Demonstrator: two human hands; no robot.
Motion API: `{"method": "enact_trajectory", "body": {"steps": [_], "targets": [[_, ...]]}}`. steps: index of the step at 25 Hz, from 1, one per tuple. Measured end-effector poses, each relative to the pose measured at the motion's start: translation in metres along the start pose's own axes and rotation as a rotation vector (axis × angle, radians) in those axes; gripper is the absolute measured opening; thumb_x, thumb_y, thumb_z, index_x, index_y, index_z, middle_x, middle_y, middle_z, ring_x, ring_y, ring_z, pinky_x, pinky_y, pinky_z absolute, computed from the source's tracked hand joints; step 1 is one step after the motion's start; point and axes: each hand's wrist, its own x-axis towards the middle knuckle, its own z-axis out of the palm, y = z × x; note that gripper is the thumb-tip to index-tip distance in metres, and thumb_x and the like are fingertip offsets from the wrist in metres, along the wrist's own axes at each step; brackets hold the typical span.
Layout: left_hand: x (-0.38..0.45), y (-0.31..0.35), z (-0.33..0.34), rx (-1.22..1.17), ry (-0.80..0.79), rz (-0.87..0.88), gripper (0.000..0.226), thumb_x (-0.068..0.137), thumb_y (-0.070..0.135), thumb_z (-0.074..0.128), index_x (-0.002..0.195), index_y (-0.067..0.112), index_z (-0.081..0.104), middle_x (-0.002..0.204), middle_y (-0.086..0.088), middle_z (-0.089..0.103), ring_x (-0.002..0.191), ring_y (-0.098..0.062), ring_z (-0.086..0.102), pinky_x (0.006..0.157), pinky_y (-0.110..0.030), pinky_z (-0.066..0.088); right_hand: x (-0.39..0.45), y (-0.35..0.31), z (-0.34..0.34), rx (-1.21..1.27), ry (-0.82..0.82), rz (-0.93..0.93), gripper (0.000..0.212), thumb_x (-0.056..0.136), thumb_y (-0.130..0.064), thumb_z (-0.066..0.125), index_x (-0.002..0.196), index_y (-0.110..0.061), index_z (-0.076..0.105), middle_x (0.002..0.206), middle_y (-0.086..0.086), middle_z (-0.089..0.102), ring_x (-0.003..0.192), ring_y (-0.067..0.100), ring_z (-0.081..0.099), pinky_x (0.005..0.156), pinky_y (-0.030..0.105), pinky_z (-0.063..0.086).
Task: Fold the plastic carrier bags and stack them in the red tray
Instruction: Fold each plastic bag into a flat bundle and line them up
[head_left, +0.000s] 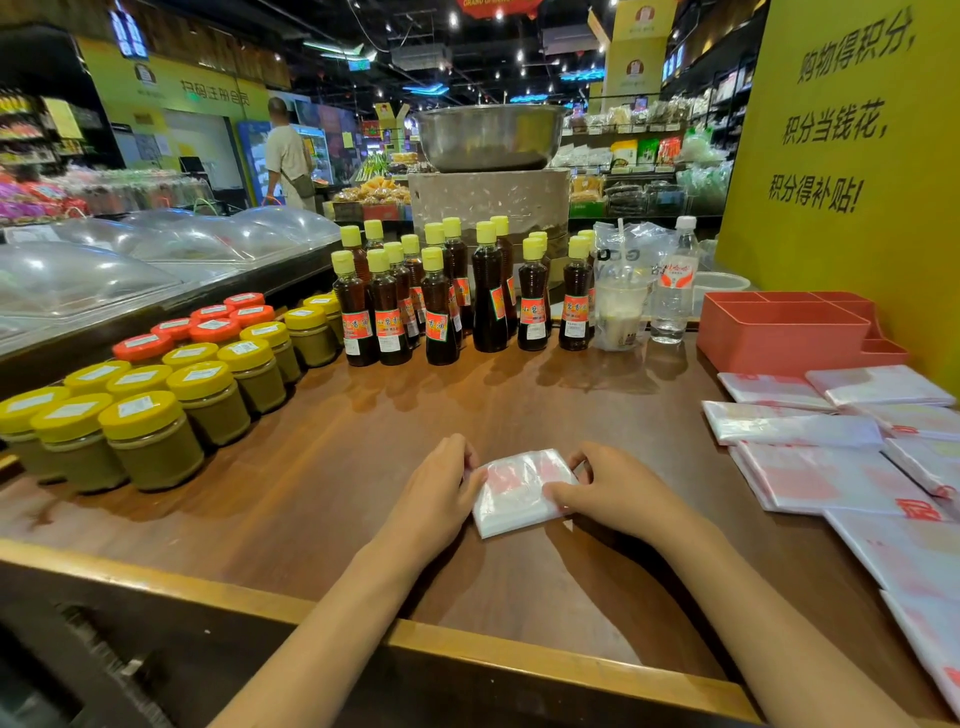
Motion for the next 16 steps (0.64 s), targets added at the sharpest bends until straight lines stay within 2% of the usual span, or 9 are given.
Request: {"method": "enact_trajectory", "body": {"steps": [3, 5, 7, 9, 11, 12, 14, 16], "targets": [[0.002, 0.003, -0.004, -0.179, 0.044, -0.005, 0.009, 0.098, 0.017, 0.058, 0.093, 0.022, 0.053, 0.097, 0.006, 0.056, 0.086, -0.008, 0.054, 0.071, -0.023, 0.047, 0.003, 0.000, 0.001, 0.185, -0.022, -0.003, 0.031, 0.083, -0.041, 0.072, 0.103, -0.027, 0.053, 0.091, -0.006, 0.062, 0.076, 0.009, 0.061, 0.064, 0.029, 0.051], [0.003, 0.006, -0.006, -0.289, 0.094, -0.013, 0.008, 0.097, 0.013, 0.061, 0.097, 0.021, 0.058, 0.102, 0.006, 0.059, 0.093, -0.006, 0.057, 0.075, -0.019, 0.049, 0.003, -0.001, 0.002, 0.354, -0.038, -0.004, 0.032, 0.085, -0.033, 0.073, 0.107, -0.026, 0.051, 0.101, -0.004, 0.064, 0.087, 0.012, 0.066, 0.077, 0.036, 0.061], [0.006, 0.010, -0.011, -0.425, 0.161, -0.041, 0.014, 0.094, 0.011, 0.066, 0.105, 0.019, 0.061, 0.106, 0.006, 0.062, 0.099, -0.002, 0.060, 0.078, -0.017, 0.050, 0.003, -0.004, 0.002, 0.531, -0.030, -0.004, 0.031, 0.088, -0.024, 0.072, 0.110, -0.021, 0.051, 0.106, 0.001, 0.069, 0.094, 0.016, 0.070, 0.084, 0.042, 0.060], [0.007, 0.014, -0.017, -0.622, 0.173, -0.141, 0.026, 0.092, 0.014, 0.070, 0.115, 0.018, 0.061, 0.111, 0.007, 0.064, 0.100, 0.002, 0.062, 0.076, -0.015, 0.052, 0.003, -0.008, 0.002, 0.700, -0.013, 0.004, 0.031, 0.089, -0.014, 0.072, 0.113, -0.015, 0.052, 0.107, 0.006, 0.072, 0.095, 0.018, 0.072, 0.085, 0.042, 0.060], [0.007, 0.016, -0.020, -0.798, 0.078, -0.270, 0.031, 0.092, 0.021, 0.071, 0.122, 0.020, 0.062, 0.117, 0.003, 0.068, 0.102, -0.001, 0.066, 0.076, -0.019, 0.056, 0.003, -0.010, 0.003, 0.798, -0.001, 0.014, 0.032, 0.089, -0.009, 0.072, 0.114, -0.012, 0.053, 0.105, 0.007, 0.074, 0.093, 0.019, 0.073, 0.084, 0.039, 0.061], [0.008, 0.016, -0.020, -0.873, 0.005, -0.315, 0.030, 0.093, 0.021, 0.069, 0.123, 0.019, 0.062, 0.119, -0.002, 0.070, 0.103, -0.007, 0.069, 0.079, -0.026, 0.059, 0.003, -0.010, 0.004, 0.829, 0.002, 0.014, 0.032, 0.089, -0.008, 0.073, 0.115, -0.011, 0.054, 0.104, 0.007, 0.074, 0.092, 0.019, 0.074, 0.082, 0.038, 0.062], [0.007, 0.017, -0.017, -1.009, -0.141, -0.362, 0.030, 0.097, 0.018, 0.063, 0.126, 0.012, 0.063, 0.119, -0.010, 0.072, 0.107, -0.024, 0.070, 0.090, -0.043, 0.058, 0.005, -0.006, 0.005, 0.873, 0.007, 0.013, 0.034, 0.088, -0.009, 0.075, 0.116, -0.010, 0.056, 0.103, 0.006, 0.075, 0.091, 0.019, 0.074, 0.080, 0.037, 0.062], [0.005, 0.022, -0.015, -1.067, -0.218, -0.396, 0.030, 0.098, 0.016, 0.059, 0.126, 0.005, 0.063, 0.116, -0.015, 0.072, 0.108, -0.032, 0.069, 0.097, -0.049, 0.054, 0.006, -0.003, 0.005, 0.926, 0.012, 0.008, 0.034, 0.088, -0.009, 0.075, 0.117, -0.008, 0.056, 0.102, 0.007, 0.076, 0.092, 0.022, 0.074, 0.082, 0.038, 0.061]]}}
